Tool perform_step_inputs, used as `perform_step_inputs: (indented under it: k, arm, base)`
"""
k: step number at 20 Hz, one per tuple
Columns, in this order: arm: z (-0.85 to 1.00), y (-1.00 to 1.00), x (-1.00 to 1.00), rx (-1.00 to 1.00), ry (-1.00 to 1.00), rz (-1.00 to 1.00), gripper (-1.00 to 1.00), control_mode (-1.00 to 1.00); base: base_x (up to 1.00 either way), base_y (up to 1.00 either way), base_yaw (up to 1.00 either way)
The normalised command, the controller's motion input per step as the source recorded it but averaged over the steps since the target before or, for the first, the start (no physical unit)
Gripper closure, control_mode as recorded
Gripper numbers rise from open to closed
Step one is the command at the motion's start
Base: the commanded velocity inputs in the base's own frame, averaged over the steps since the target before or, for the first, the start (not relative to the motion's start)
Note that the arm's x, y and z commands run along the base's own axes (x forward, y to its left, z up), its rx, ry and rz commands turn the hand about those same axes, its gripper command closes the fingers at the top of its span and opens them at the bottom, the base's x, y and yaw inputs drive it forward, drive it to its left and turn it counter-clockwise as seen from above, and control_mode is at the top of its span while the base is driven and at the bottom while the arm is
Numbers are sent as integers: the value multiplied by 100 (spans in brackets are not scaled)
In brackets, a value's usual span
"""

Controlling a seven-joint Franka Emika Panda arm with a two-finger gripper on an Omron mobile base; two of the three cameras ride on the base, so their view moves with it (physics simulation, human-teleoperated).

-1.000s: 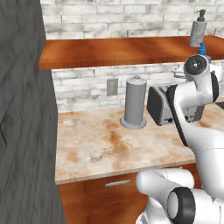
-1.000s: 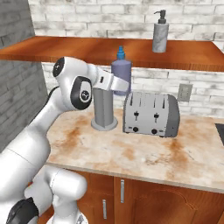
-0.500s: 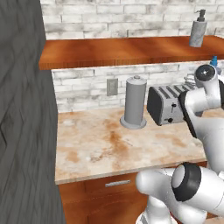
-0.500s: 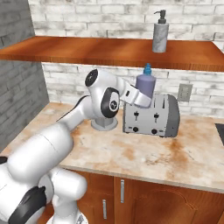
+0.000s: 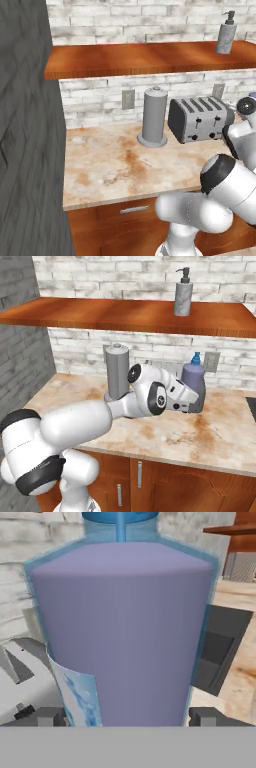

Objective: Locate and retrieve the soap dispenser and soap dispenser from the cabinet. Place them next to the sink.

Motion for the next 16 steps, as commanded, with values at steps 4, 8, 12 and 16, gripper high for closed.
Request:
perform_step_inputs:
  k: [4, 8, 12, 16]
  arm:
    - [-52, -85, 29, 0, 10, -11, 100, -100]
    - [-34, -68, 32, -1, 19, -10, 100, -100]
    - [-33, -49, 28, -1, 16, -6, 100, -100]
    - [-31, -60, 29, 3, 9, -3, 100, -100]
  base:
    - [0, 0, 0]
    - [0, 0, 0]
    - [0, 0, 0]
    - [0, 0, 0]
